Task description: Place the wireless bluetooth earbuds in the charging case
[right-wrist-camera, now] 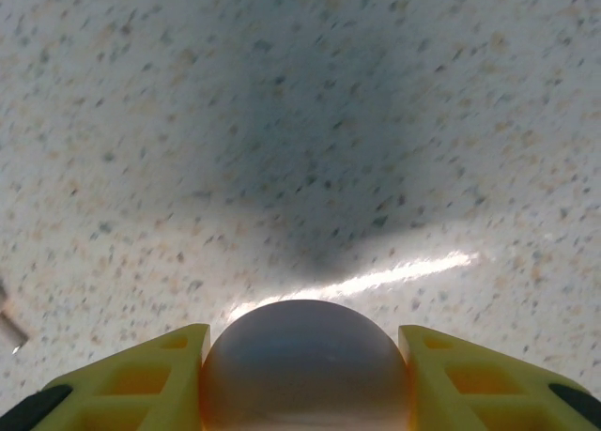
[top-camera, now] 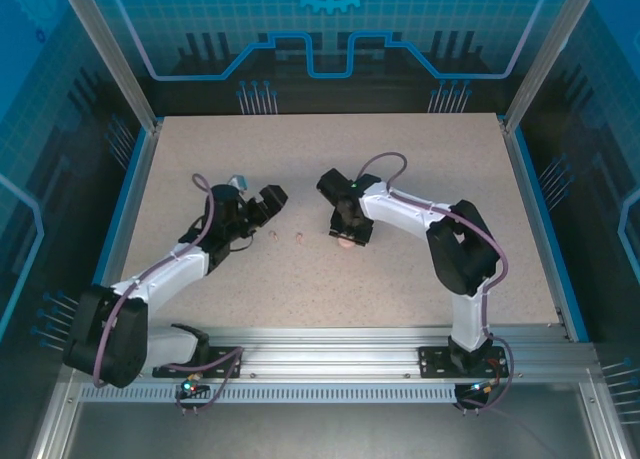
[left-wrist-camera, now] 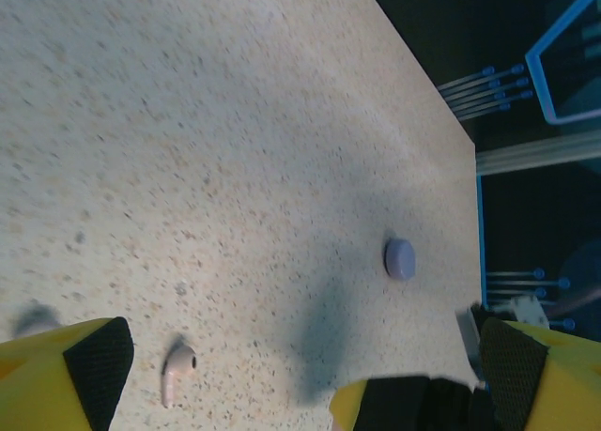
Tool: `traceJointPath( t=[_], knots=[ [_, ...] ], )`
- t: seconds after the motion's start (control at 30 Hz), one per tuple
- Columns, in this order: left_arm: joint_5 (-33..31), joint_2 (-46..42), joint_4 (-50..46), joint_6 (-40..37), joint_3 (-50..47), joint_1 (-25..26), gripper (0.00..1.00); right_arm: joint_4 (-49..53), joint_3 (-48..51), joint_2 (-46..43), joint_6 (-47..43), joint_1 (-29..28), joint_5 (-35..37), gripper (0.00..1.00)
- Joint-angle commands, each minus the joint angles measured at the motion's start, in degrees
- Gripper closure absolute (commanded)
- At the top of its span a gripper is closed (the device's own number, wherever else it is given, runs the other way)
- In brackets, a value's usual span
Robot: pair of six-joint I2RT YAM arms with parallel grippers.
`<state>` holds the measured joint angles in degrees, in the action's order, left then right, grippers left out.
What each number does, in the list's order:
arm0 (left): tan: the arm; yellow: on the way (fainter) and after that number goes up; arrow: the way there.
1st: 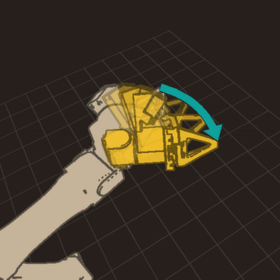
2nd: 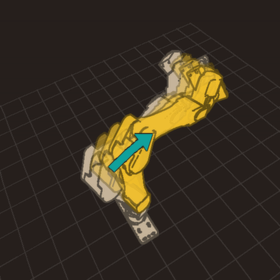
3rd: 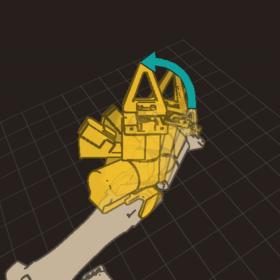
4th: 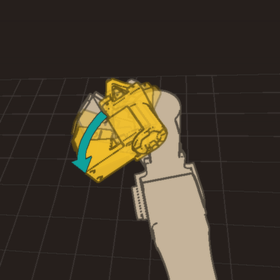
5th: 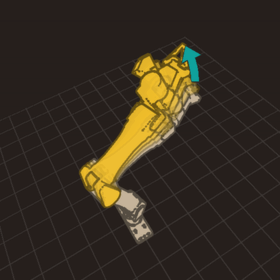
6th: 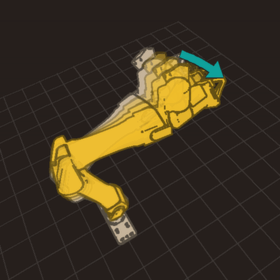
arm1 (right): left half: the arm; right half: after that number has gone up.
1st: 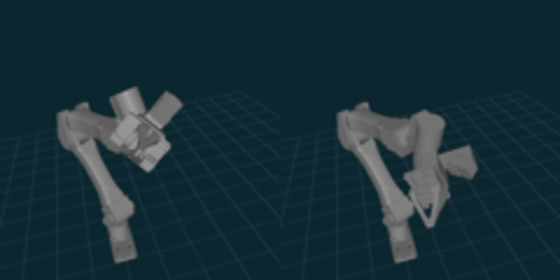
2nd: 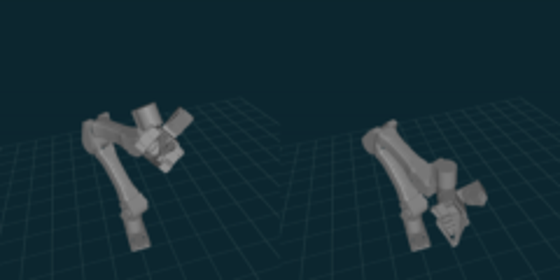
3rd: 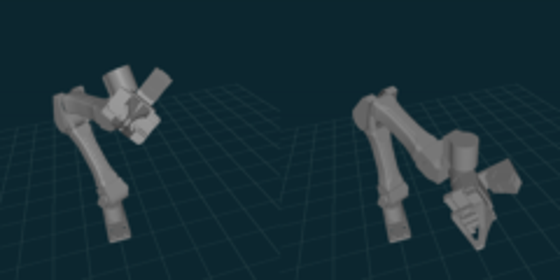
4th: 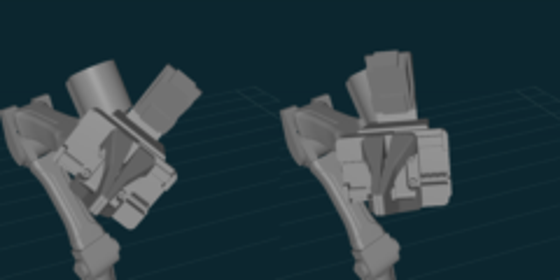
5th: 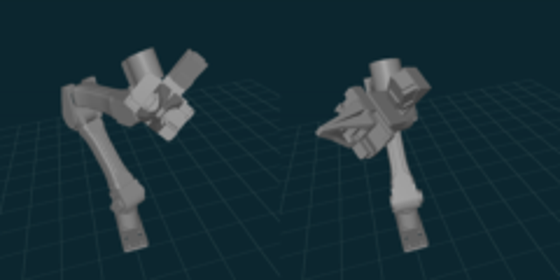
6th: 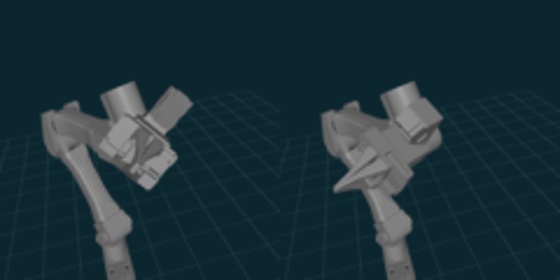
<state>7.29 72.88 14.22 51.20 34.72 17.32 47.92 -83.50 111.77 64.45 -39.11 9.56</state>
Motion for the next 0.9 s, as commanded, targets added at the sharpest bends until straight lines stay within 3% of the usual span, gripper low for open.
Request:
traceJointPath(
  t=[0.0, 0.4, 0.87],
  knots=[
    [-0.9, 3.5, 11.0, 1.6, -1.7, 3.5, 0.01, -2.7, 1.6, -2.3, -0.2, 2.8, -3.2, 0.57],
    [-3.3, 17.8, 31.4, 3.3, -3.1, 15.2, 0.02, -5.4, 1.3, -1.5, 2.9, 9.1, -9.4, 0.57],
    [-5.5, 28.7, 43.8, 7.1, -1.7, 19.9, 0.12, -7.5, -1.9, 0.1, 5.9, 12.3, -15.2, 0.58]
  ],
)
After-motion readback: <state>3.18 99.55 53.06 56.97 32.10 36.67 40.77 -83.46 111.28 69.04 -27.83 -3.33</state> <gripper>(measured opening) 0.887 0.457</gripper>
